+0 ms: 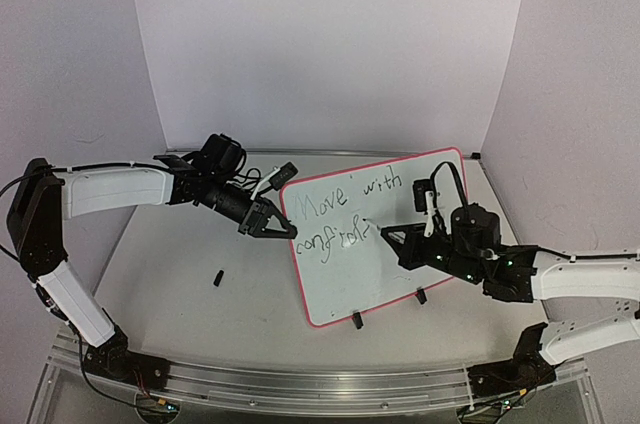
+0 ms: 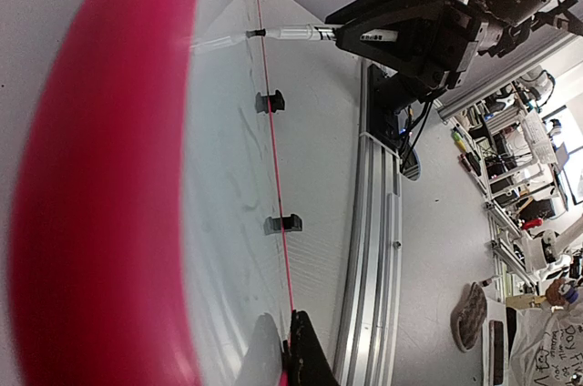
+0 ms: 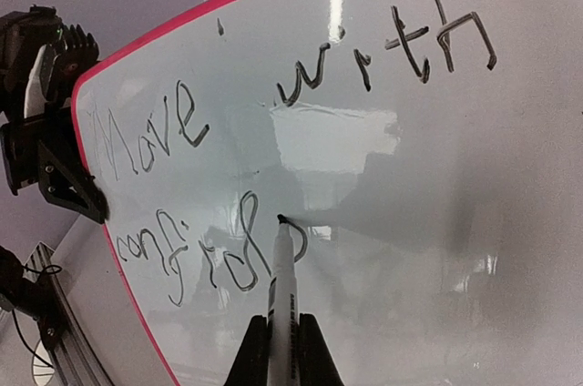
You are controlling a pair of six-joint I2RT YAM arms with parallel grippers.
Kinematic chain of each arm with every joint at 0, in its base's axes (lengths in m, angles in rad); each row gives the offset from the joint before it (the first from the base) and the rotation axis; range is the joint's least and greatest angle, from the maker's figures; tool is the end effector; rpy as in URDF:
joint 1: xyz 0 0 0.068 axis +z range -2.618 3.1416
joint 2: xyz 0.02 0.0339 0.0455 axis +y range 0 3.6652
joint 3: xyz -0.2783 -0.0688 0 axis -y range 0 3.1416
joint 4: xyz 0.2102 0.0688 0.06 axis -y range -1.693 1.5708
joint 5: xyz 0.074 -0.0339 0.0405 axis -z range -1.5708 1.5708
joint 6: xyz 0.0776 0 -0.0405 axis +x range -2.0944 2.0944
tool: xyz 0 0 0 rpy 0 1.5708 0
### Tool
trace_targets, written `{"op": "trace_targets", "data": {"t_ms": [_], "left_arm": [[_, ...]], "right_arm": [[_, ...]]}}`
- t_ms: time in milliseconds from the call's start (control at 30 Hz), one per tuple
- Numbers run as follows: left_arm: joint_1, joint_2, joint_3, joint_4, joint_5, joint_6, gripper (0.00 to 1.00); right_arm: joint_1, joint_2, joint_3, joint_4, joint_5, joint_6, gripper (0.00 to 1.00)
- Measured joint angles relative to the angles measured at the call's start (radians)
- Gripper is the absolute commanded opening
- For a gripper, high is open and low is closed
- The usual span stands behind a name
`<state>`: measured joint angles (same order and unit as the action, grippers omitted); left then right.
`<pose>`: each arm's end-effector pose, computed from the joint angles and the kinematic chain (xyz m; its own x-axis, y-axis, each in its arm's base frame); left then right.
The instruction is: Write a sentence on the whiteboard
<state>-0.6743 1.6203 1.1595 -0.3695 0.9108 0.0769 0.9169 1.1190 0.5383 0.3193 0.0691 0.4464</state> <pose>0.2201 -0.2544 0.2620 -0.5135 0.4707 -0.7175 0.8411 0.1103 -0.5296 0.1584 0.1979 0.2596 -0.4661 0.0998 -0.8791 -0.6098 0.6837 0.4010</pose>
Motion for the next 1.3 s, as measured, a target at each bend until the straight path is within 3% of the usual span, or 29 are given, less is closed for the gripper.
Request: {"op": "trace_targets", "data": {"t_ms": [1300], "left_arm": [[0.000,0.000,0.000,0.000,0.000,0.002,0.00]], "right_arm": [[0.001,-0.062,-0.067,-0.067,-0.027,0.081,0.00]]}}
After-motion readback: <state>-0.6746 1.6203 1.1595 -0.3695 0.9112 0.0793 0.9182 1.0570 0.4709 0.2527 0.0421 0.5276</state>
